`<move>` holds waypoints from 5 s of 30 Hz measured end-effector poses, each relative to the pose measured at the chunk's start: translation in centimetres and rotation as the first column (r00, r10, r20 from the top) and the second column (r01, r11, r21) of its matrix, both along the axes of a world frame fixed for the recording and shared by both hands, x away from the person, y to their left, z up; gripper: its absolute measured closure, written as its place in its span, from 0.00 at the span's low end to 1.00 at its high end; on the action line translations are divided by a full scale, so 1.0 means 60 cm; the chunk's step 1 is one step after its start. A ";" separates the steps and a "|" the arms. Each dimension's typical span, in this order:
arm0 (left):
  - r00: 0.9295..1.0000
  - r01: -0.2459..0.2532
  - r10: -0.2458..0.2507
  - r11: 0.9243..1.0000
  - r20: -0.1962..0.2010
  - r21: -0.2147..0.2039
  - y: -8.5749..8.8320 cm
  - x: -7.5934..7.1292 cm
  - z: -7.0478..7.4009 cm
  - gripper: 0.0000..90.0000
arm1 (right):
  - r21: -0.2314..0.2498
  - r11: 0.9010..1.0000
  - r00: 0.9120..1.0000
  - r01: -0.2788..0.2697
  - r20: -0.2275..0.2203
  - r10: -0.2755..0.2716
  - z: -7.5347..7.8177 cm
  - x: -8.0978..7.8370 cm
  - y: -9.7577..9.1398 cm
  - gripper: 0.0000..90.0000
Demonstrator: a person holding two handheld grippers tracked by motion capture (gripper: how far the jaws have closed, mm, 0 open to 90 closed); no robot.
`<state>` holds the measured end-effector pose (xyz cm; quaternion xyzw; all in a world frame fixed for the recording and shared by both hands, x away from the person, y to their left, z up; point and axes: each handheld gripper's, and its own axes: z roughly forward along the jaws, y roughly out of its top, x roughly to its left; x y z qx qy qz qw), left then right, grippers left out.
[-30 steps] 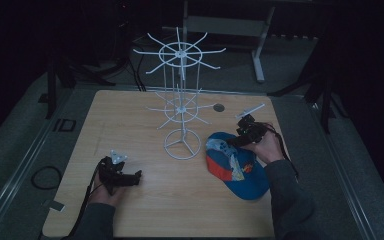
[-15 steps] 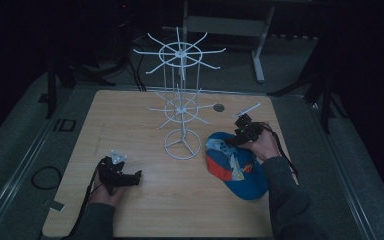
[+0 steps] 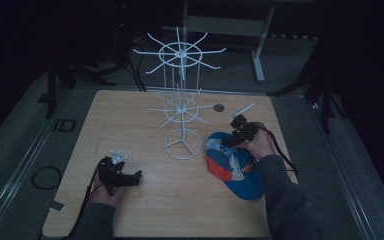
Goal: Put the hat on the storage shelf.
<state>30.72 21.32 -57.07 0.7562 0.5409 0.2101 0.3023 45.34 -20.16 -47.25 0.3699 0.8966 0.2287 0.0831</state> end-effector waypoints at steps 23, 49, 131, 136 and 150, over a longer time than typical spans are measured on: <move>1.000 0.000 0.000 1.000 0.000 0.000 0.000 0.000 0.000 0.00 | -0.101 0.988 0.991 -0.112 -0.091 0.103 -0.025 0.002 0.030 0.98; 1.000 0.001 -0.001 1.000 0.001 0.002 0.000 0.000 0.000 0.00 | 0.118 0.984 0.988 -0.134 0.098 0.123 0.069 -0.077 -0.026 0.98; 1.000 -0.001 0.001 1.000 0.001 0.000 0.000 0.000 0.000 0.00 | 0.369 0.911 0.943 -0.183 0.327 0.056 0.189 -0.168 -0.075 0.98; 1.000 -0.001 0.001 1.000 0.001 0.000 0.000 0.000 0.000 0.00 | 0.385 0.903 0.939 -0.192 0.339 0.055 0.193 -0.171 -0.078 0.98; 1.000 -0.001 0.001 1.000 0.001 0.000 0.000 0.000 0.000 0.00 | 0.402 0.892 0.933 -0.208 0.354 0.058 0.207 -0.179 -0.086 0.98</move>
